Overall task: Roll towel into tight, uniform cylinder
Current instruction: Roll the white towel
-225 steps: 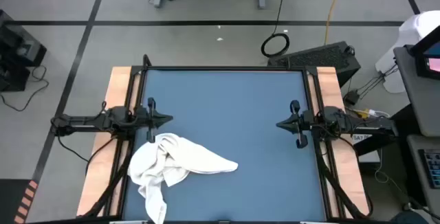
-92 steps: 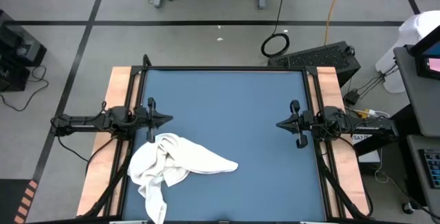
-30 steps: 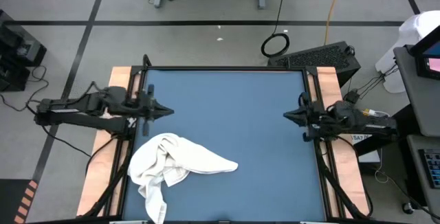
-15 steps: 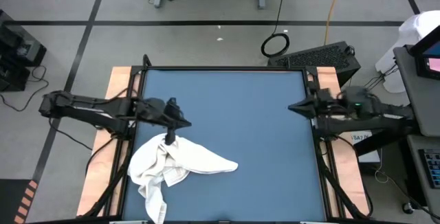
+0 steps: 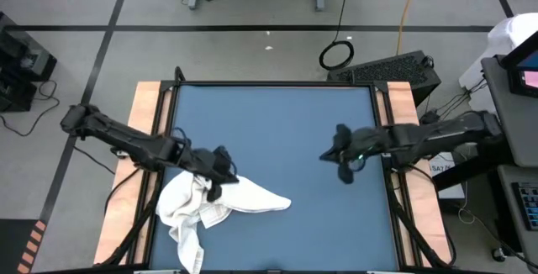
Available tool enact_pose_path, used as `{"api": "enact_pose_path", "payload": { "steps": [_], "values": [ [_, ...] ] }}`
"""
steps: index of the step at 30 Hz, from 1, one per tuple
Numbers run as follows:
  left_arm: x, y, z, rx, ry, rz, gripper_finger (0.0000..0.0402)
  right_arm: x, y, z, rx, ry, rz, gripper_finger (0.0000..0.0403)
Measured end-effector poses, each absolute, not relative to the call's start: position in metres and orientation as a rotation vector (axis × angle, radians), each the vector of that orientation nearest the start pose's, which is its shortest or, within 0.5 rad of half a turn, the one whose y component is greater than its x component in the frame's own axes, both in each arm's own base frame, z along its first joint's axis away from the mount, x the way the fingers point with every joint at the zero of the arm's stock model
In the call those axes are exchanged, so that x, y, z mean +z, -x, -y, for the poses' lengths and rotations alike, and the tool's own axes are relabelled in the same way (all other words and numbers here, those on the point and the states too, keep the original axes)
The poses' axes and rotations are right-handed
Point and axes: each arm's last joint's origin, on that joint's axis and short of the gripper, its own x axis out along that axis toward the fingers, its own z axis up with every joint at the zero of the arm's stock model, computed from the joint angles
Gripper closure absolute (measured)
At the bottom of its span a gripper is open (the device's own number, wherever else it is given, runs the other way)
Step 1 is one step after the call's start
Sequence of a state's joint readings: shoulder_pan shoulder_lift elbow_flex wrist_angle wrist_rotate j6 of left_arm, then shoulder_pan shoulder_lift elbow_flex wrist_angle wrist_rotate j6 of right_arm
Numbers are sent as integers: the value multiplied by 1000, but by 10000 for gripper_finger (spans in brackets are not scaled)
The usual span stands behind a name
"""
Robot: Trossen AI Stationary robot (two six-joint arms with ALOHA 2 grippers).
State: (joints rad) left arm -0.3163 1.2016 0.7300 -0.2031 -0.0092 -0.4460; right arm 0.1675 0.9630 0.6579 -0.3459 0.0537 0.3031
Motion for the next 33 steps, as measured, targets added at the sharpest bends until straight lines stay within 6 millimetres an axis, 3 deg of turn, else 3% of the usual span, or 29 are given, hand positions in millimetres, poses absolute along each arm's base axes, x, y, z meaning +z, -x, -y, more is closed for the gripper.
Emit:
{"api": "enact_pose_path", "payload": {
  "steps": [8, 14, 20, 24, 29, 33],
  "values": [
    [196, -241, 107, -35, 295, -828, 400, 191, -240, -86, 173, -130, -774, 400],
    [176, -245, 121, 6, 285, -860, 400, 155, -263, -111, 231, -108, -744, 353],
    [159, -259, 133, 48, 227, -771, 397, 126, -277, -116, 195, -105, -735, 270],
    [148, -266, 137, 93, 191, -724, 367, 110, -284, -118, 160, -97, -707, 236],
    [144, -272, 140, 108, 199, -670, 320, 96, -290, -121, 162, -94, -681, 224],
    [143, -273, 143, 94, 203, -656, 298, 91, -291, -120, 134, -77, -682, 246]
  ]
}}
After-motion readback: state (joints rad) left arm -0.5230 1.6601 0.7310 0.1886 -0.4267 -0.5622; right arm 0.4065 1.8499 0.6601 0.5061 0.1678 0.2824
